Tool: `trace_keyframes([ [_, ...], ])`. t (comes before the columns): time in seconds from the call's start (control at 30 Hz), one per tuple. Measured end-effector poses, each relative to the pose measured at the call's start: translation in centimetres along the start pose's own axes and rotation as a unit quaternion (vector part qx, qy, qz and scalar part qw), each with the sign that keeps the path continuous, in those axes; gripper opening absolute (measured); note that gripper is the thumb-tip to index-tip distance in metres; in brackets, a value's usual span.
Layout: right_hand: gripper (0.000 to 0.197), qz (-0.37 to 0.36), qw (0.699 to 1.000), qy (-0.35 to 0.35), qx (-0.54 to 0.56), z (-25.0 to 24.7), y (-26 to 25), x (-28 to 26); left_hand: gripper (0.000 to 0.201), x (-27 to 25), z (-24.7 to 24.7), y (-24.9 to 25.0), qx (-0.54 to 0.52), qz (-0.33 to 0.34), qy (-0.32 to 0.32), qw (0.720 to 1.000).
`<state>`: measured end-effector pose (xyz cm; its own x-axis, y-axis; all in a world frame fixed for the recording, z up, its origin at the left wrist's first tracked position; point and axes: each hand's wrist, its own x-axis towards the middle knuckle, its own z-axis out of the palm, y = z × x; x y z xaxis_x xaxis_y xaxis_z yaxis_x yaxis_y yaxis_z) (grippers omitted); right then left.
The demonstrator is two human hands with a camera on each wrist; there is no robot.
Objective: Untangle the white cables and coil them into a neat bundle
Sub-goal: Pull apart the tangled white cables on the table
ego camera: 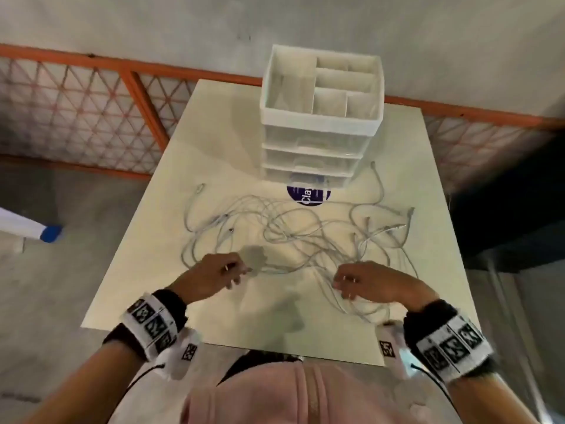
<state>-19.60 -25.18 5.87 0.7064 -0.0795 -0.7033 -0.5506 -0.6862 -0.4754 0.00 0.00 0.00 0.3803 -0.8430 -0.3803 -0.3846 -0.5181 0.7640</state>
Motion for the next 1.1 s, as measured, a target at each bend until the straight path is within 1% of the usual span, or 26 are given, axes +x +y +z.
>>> trace_keyframes([
  [0.03,0.021,-0.025,0.999,0.035,-0.002,-0.3,-0.6,1.8,0.017,1.2,-0.4,-0.1,-0.003,0.022,0.047,0.999],
  [0.07,0.019,-0.047,0.996,0.07,0.001,-0.8,-1.8,3.1,0.018,1.9,-0.9,0.2,-0.01,0.028,0.099,0.995],
  [0.1,0.018,-0.077,0.993,0.09,0.003,-1.0,-2.9,4.9,0.019,2.8,-1.3,0.0,-0.027,0.026,0.144,0.989],
  [0.17,0.018,-0.119,0.988,0.1,0.003,-1.3,-5.2,8.3,0.014,3.9,-2.1,-0.5,-0.056,0.0,0.24,0.969],
  [0.2,0.019,-0.128,0.987,0.101,-0.003,-1.1,-6.0,9.7,0.012,4.0,-2.2,-1.1,-0.043,-0.018,0.289,0.956],
  [0.23,0.02,-0.138,0.985,0.105,-0.011,-1.0,-6.8,10.9,0.011,4.0,-2.4,-1.7,-0.029,-0.036,0.325,0.945],
  [0.27,0.023,-0.147,0.983,0.109,-0.019,-0.8,-7.5,12.3,0.011,3.9,-2.5,-2.6,-0.023,-0.064,0.342,0.937],
  [0.3,0.029,-0.162,0.98,0.115,-0.027,-0.8,-8.5,13.1,0.011,4.0,-2.6,-3.2,-0.024,-0.089,0.343,0.935],
  [0.33,0.035,-0.178,0.976,0.12,-0.033,-0.7,-9.5,14.1,0.011,3.9,-2.6,-3.8,-0.02,-0.118,0.331,0.936],
  [0.4,0.045,-0.209,0.968,0.133,-0.038,-0.6,-11.1,15.5,0.008,4.0,-1.8,-4.6,0.006,-0.148,0.291,0.945],
  [0.47,0.046,-0.217,0.967,0.124,-0.047,-0.4,-12.4,16.7,0.002,4.0,-1.1,-4.9,0.027,-0.167,0.253,0.953],
  [0.53,0.04,-0.201,0.971,0.106,-0.078,-0.1,-13.1,17.5,0.002,4.1,-0.7,-5.0,0.022,-0.17,0.249,0.953],
  [0.6,0.035,-0.167,0.974,0.106,-0.112,0.2,-13.3,17.6,0.01,4.2,-0.8,-4.8,0.004,-0.183,0.248,0.951],
  [0.63,0.039,-0.154,0.973,0.118,-0.128,0.2,-13.1,17.3,0.012,4.2,-1.0,-4.6,0.002,-0.188,0.239,0.953],
  [0.67,0.043,-0.141,0.97,0.13,-0.15,0.2,-12.9,17.1,0.009,4.2,-1.3,-4.4,0.003,-0.186,0.23,0.955],
  [0.73,0.044,-0.124,0.963,0.144,-0.189,-0.1,-12.2,16.4,0.004,4.2,-2.1,-4.2,-0.021,-0.173,0.23,0.957],
  [0.8,0.039,-0.115,0.957,0.142,-0.227,-0.4,-11.5,16.1,0.005,4.5,-3.2,-3.8,-0.113,-0.155,0.239,0.952],
  [0.87,0.037,-0.103,0.953,0.135,-0.25,-0.6,-11.0,16.2,0.007,4.8,-4.3,-2.6,-0.207,-0.106,0.262,0.937],
  [0.9,0.034,-0.102,0.955,0.143,-0.239,-0.5,-10.8,16.3,0.013,4.9,-4.8,-1.8,-0.238,-0.074,0.277,0.928],
  [0.93,0.029,-0.112,0.958,0.155,-0.215,-0.5,-10.9,16.4,0.019,4.9,-5.5,-0.7,-0.258,-0.04,0.286,0.922],
  [1.0,0.019,-0.152,0.962,0.176,-0.141,-0.6,-11.3,16.4,0.022,4.9,-6.6,1.3,-0.274,0.024,0.283,0.919],
  [1.07,0.025,-0.184,0.969,0.165,-0.024,-1.0,-12.0,16.1,0.021,4.9,-7.5,2.7,-0.284,0.068,0.284,0.913],
  [1.1,0.026,-0.196,0.967,0.158,0.044,-1.3,-12.5,15.7,0.021,5.0,-8.0,3.1,-0.288,0.08,0.298,0.907],
])
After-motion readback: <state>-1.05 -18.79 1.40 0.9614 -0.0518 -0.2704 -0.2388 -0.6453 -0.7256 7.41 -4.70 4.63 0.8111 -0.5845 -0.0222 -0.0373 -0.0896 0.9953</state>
